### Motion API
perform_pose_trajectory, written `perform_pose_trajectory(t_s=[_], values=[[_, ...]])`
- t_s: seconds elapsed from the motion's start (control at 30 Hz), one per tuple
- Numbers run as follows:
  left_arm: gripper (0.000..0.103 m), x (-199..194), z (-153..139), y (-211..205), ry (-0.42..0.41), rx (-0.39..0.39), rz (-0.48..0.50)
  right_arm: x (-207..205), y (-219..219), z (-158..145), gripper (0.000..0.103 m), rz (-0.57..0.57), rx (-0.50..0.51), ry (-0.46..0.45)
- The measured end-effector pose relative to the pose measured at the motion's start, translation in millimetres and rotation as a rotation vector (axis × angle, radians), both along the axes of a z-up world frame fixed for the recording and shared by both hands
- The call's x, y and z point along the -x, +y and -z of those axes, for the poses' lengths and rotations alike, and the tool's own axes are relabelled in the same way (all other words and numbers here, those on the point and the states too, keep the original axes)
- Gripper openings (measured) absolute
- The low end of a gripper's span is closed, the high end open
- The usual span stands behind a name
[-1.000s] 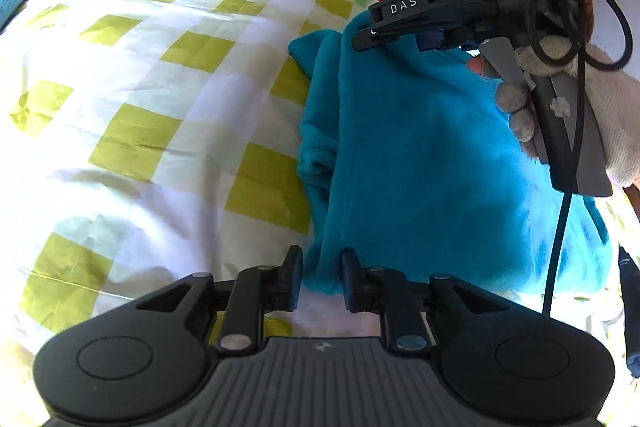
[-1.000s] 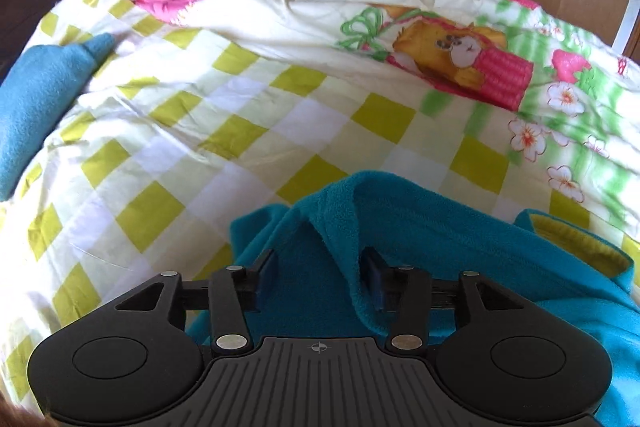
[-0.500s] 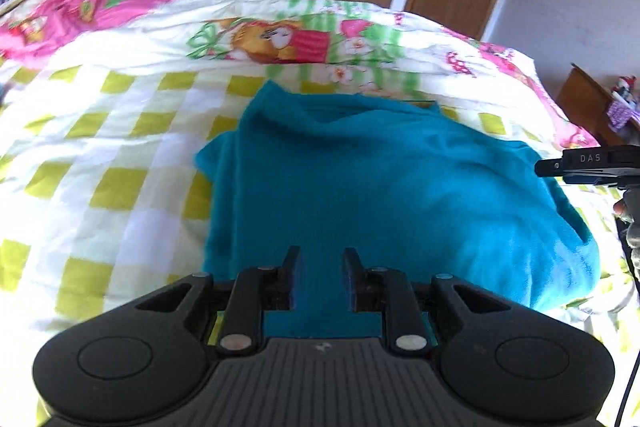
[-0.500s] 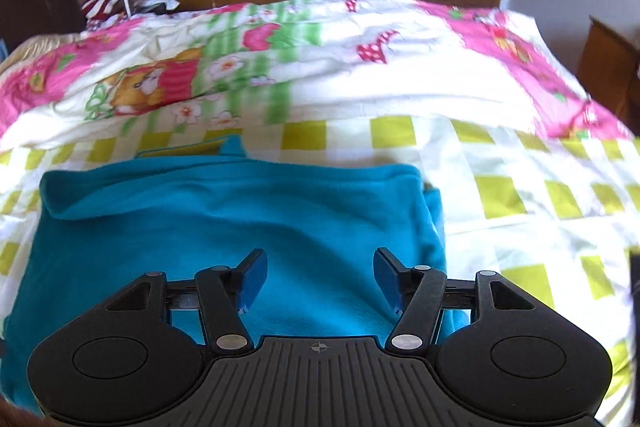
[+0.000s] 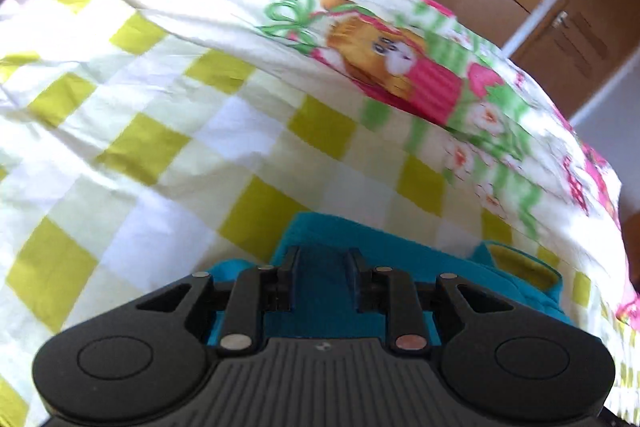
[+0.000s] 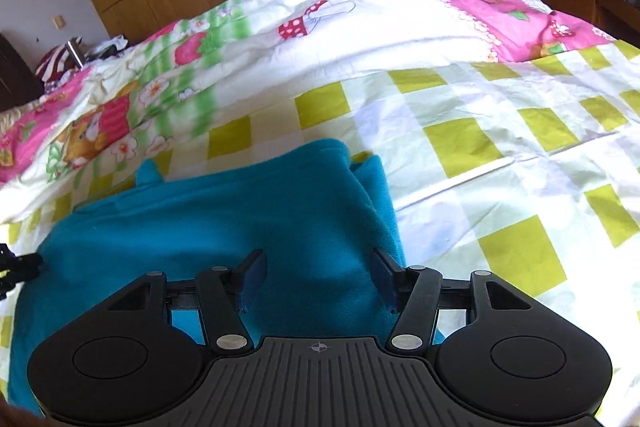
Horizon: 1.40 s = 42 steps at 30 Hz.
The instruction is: Fold small clothes
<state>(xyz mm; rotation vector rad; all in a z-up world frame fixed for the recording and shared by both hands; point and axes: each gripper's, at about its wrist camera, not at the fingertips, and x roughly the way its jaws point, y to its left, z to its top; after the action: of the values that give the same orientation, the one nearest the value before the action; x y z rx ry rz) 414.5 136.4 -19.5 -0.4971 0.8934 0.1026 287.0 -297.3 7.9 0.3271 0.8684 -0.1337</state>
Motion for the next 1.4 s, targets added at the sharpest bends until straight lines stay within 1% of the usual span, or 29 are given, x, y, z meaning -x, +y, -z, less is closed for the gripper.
perform_pose_trajectory(t_s=[0.07, 0.1, 0.13, 0.2, 0.27, 0.3, 0.33, 0.37, 0.43, 0.47, 0.5, 0.53, 0.6, 0.63, 0.67, 0.73, 0.77, 0.8, 0.83, 0.9, 0.93, 0.97, 1.07, 1.13, 1.17, 1.2, 1.27, 1.33, 1.4], values=[[0.038, 24.3, -10.6, -10.0, -0.018, -0.151, 0.017, 12.6, 2.6, -8.5, 0.058, -0.018, 0.048, -0.009], [0.039, 39.4, -15.4, -16.0, -0.034, -0.209, 0.046, 20.7, 4.4, -12.7, 0.058, -0.035, 0.092, -0.017], [0.04, 54.9, -19.7, -22.3, -0.051, -0.243, 0.076, 27.7, 5.2, -15.4, 0.058, -0.041, 0.125, -0.021], [0.043, 87.2, -24.6, -33.2, -0.065, -0.276, 0.159, 40.8, 1.4, -17.1, 0.064, -0.054, 0.137, -0.028], [0.044, 118.4, -20.6, -52.8, -0.059, -0.323, 0.268, 49.3, -7.2, -10.9, 0.065, -0.03, 0.129, -0.008], [0.044, 130.4, -15.9, -61.8, -0.043, -0.333, 0.313, 48.6, -12.3, -3.2, 0.065, -0.018, 0.111, 0.017], [0.044, 140.4, -7.9, -69.9, -0.013, -0.335, 0.36, 46.9, -17.6, 4.7, 0.065, -0.003, 0.085, 0.035], [0.044, 147.8, -0.5, -75.7, 0.017, -0.339, 0.382, 43.3, -23.9, 13.9, 0.065, 0.019, 0.041, 0.053], [0.045, 156.6, 10.2, -82.9, 0.065, -0.334, 0.375, 36.6, -35.4, 23.6, 0.064, 0.049, -0.064, 0.059], [0.045, 157.4, 12.2, -84.8, 0.068, -0.337, 0.374, 36.0, -40.6, 24.4, 0.052, 0.069, -0.121, 0.038], [0.045, 158.0, 11.8, -87.0, 0.065, -0.353, 0.374, 32.9, -43.5, 22.5, 0.03, 0.078, -0.148, 0.03], [0.045, 157.4, 11.0, -88.9, 0.07, -0.361, 0.376, 29.8, -44.8, 18.4, 0.023, 0.084, -0.147, 0.028], [0.045, 155.3, 10.1, -91.7, 0.084, -0.371, 0.375, 27.1, -49.0, 12.0, 0.018, 0.098, -0.161, 0.022], [0.046, 155.3, 11.0, -94.6, 0.089, -0.386, 0.382, 25.8, -52.5, 14.6, 0.018, 0.102, -0.16, 0.027], [0.046, 155.7, 12.2, -97.8, 0.089, -0.408, 0.394, 23.5, -57.2, 23.3, 0.018, 0.11, -0.159, 0.051], [0.046, 158.2, 12.5, -107.1, 0.091, -0.468, 0.414, 20.2, -65.7, 41.4, 0.021, 0.127, -0.212, 0.116], [0.046, 160.2, 11.2, -111.4, 0.092, -0.493, 0.42, 21.6, -67.9, 40.7, 0.025, 0.115, -0.225, 0.112], [0.045, 161.2, 7.9, -113.8, 0.092, -0.499, 0.411, 26.1, -69.0, 33.1, 0.028, 0.091, -0.225, 0.09], [0.045, 161.7, 3.1, -113.8, 0.088, -0.477, 0.393, 30.2, -71.2, 26.4, 0.031, 0.078, -0.234, 0.077], [0.045, 161.9, -5.5, -109.8, 0.064, -0.404, 0.36, 40.5, -76.9, 16.4, 0.056, 0.052, -0.281, 0.057], [0.045, 159.0, -9.1, -110.1, 0.052, -0.384, 0.352, 46.0, -79.1, 14.9, 0.061, 0.039, -0.31, 0.051], [0.045, 156.0, -11.0, -112.6, 0.039, -0.378, 0.352, 50.5, -79.3, 16.6, 0.063, 0.025, -0.333, 0.061], [0.045, 145.3, -9.8, -120.2, 0.023, -0.337, 0.367, 59.7, -75.6, 34.5, 0.064, 0.012, -0.378, 0.112], [0.046, 139.9, -6.7, -128.2, 0.012, -0.333, 0.411, 66.4, -74.3, 54.8, 0.064, 0.021, -0.471, 0.14], [0.046, 138.1, -3.1, -133.1, 0.02, -0.34, 0.446, 67.8, -73.8, 62.3, 0.067, 0.018, -0.508, 0.138], [0.046, 135.3, 2.0, -137.3, 0.039, -0.356, 0.476, 68.2, -74.0, 67.8, 0.071, 0.022, -0.525, 0.121], [0.047, 134.9, 12.5, -140.2, 0.051, -0.379, 0.5, 64.2, -80.1, 75.2, 0.076, 0.023, -0.587, 0.103], [0.047, 135.1, 13.4, -138.8, 0.048, -0.374, 0.501, 62.8, -89.1, 77.0, 0.076, 0.039, -0.658, 0.106], [0.047, 136.1, 11.7, -138.0, 0.049, -0.372, 0.504, 66.7, -95.8, 71.8, 0.072, -0.008, -0.717, 0.097]])
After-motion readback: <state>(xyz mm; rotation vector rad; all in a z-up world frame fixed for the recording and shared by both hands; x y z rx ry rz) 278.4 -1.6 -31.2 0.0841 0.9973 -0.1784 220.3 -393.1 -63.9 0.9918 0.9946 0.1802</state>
